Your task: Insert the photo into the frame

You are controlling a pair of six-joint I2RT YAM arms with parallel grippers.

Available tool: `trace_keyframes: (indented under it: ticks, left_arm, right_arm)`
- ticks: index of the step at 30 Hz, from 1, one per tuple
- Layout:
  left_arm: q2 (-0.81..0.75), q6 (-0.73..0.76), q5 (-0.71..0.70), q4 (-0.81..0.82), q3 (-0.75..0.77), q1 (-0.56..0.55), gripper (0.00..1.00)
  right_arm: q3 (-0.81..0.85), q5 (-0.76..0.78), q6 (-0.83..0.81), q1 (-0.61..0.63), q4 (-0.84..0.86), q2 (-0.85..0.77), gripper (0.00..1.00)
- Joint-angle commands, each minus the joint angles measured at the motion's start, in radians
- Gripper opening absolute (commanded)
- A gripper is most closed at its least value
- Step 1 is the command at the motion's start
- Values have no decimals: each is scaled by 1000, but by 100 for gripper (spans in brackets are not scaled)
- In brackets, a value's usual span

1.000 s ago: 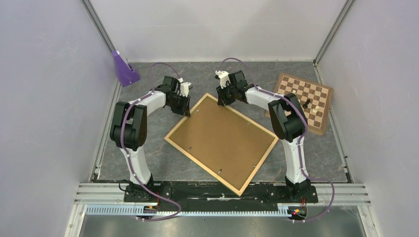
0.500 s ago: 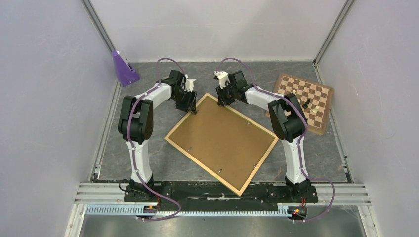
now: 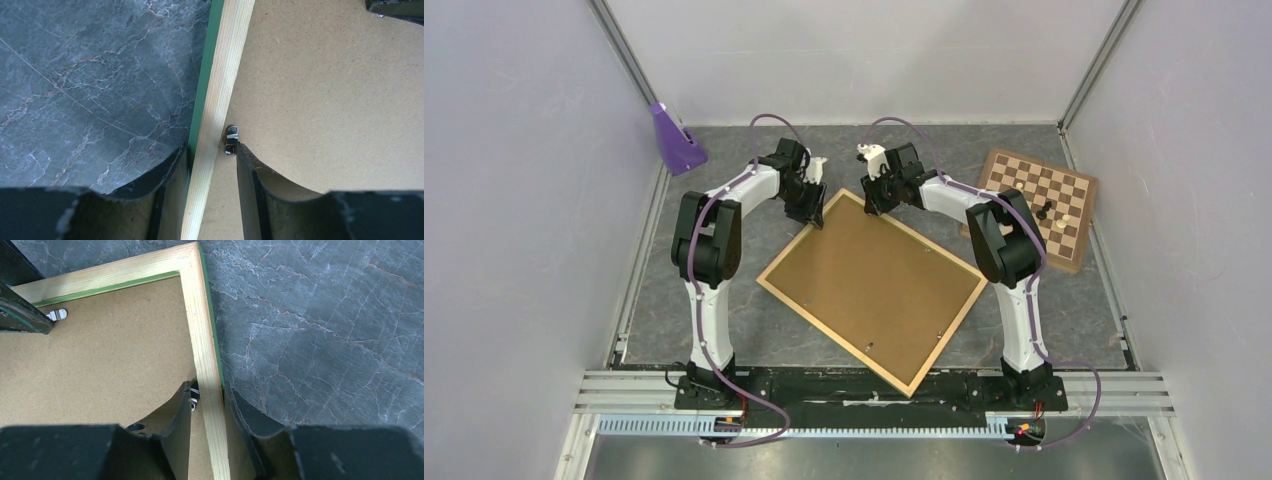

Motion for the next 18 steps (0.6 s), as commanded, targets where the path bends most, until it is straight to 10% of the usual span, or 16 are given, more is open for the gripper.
trace_keyframes:
  ticks: [1, 18]
  left_arm:
    - [29, -51, -16, 7, 26, -5, 44]
    - [-12, -268, -49, 183, -90, -4, 19]
  right_arm:
    - [-10, 107, -48, -11, -90, 24, 10]
    - [-36, 103, -39, -11, -82, 13, 10]
